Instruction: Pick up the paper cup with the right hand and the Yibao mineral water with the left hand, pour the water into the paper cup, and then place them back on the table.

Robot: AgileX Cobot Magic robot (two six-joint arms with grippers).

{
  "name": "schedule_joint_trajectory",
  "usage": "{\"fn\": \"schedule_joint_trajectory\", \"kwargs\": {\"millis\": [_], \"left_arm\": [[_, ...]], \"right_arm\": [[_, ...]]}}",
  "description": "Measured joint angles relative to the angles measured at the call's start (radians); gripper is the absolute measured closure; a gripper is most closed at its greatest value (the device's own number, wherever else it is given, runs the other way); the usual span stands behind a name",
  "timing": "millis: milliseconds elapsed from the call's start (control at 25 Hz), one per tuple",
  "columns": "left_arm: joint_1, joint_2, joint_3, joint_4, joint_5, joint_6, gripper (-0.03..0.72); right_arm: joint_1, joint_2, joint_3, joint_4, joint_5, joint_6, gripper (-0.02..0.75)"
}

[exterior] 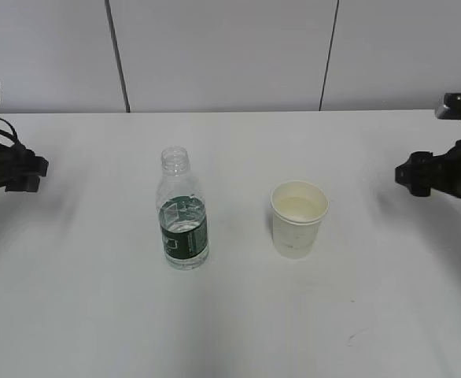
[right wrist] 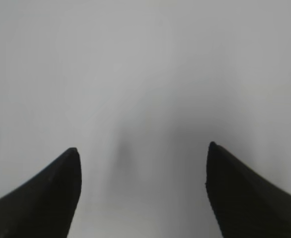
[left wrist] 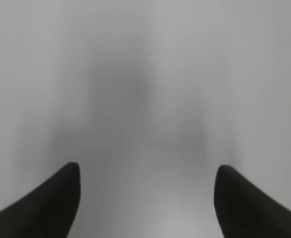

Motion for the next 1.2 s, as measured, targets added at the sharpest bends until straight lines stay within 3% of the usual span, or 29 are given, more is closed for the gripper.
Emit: {"fn": "schedule_joint_trajectory", "kwargs": {"millis": [120,280,400,520,640,920,1200], "left_arm": [[-0.003,-0.001,-0.103,-0.013,0.221,-0.001,0.177],[-0.005,-0.001,-0.211,-0.018,0.435,-0.001,0.177],[-0.006,-0.001,-0.269,-0.021,0.539,0.005,0.177],[-0.006,-0.001,-0.306,-0.043,0.605,0.033,0.177],[-0.006,-0.001,-0.330,-0.077,0.681,0.070,0.177],[-0.006,-0.002,-0.388,-0.145,0.912,0.150,0.177],[-0.006,-0.004,-0.391,-0.251,0.926,0.204,0.177]], "right_arm": [[0.002,-0.048,-0.070,-0.079,0.209,0.107,0.138],[0.006,-0.089,-0.154,-0.090,0.476,0.118,0.143],[0.006,-0.094,-0.238,0.046,0.673,-0.046,0.145],[0.006,-0.092,-0.328,0.346,0.864,-0.357,0.145],[0.006,-0.085,-0.403,0.516,1.004,-0.501,0.145],[0.006,-0.083,-0.563,0.581,1.374,-0.626,0.145],[0.006,-0.083,-0.591,0.638,1.420,-0.652,0.145]]}}
